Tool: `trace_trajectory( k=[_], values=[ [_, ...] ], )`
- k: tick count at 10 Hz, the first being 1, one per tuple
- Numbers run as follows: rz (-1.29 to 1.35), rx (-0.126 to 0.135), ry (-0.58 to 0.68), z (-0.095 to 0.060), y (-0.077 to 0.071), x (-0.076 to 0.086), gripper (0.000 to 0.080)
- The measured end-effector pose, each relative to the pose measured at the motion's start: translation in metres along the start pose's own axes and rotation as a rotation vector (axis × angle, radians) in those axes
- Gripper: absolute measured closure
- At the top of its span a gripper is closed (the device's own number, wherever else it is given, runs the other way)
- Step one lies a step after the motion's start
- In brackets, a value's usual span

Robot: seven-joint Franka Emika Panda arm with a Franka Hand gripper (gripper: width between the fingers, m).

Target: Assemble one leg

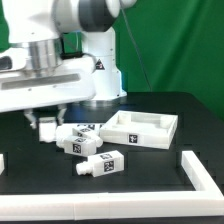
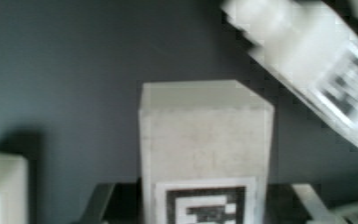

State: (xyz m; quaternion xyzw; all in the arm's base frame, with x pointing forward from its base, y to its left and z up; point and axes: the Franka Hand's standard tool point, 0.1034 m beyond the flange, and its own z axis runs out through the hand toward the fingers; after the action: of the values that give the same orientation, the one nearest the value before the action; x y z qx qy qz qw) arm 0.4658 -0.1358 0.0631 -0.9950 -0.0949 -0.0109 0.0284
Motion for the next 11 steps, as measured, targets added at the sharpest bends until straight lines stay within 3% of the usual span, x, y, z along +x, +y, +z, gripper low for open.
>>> trace_trajectory(
  k=[1, 2, 4, 8, 9, 10, 11],
  values=[
    [-0.013, -0.019, -0.002, 0.014, 0.021, -0.015, 0.0519],
    [0.001, -0.026, -0.007, 0.025, 0.027, -0.022, 0.0519],
    [-0.028, -0.034, -0.006, 0.033, 0.035, -0.023, 0.0519],
    [-0.029, -0.028, -0.011, 0.034, 0.035, -0.024, 0.0518],
    [-0.031, -0.028, -0.011, 0.033, 0.033, -0.023, 0.0306],
    [-0.025, -0.022, -0.013, 0.027, 0.023, -0.014, 0.0306],
    [-0.058, -0.014, -0.011, 0.019, 0.009, -0.001, 0.0185]
  ],
)
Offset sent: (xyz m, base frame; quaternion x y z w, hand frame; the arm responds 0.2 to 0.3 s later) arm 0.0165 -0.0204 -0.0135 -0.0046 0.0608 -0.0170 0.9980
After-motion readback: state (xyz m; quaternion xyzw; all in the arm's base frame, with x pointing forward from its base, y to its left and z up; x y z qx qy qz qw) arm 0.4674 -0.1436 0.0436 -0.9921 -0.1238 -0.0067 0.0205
